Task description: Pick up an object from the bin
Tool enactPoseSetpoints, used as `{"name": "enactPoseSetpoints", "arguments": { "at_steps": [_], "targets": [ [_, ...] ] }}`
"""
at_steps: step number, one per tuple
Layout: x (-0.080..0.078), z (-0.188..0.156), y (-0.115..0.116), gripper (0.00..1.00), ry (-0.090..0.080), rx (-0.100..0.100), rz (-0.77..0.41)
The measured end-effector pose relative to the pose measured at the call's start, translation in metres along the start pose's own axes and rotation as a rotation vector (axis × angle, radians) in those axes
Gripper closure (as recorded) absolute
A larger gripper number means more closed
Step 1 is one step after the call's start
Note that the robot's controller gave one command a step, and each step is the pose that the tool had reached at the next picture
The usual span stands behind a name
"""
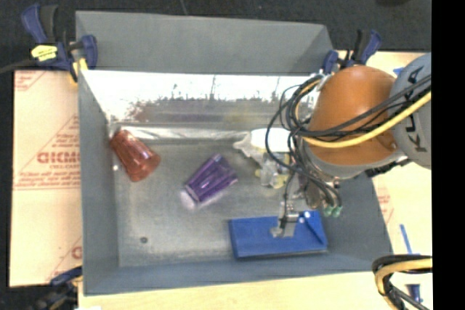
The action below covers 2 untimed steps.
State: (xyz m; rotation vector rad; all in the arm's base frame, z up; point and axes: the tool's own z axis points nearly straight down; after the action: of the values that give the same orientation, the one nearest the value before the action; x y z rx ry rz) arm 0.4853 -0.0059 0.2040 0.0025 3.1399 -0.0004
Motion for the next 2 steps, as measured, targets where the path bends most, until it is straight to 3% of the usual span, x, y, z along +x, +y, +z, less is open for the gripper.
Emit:
{"name": "enactPoseSetpoints", "arguments": {
  "at_steps": [1,2],
  "targets": [
    [0.0,0.0,0.0,0.0,-0.001,0.0,0.0],
    [-0.035,-0.058,0.032,0.0,0.0,0.0,0.029]
  ]
}}
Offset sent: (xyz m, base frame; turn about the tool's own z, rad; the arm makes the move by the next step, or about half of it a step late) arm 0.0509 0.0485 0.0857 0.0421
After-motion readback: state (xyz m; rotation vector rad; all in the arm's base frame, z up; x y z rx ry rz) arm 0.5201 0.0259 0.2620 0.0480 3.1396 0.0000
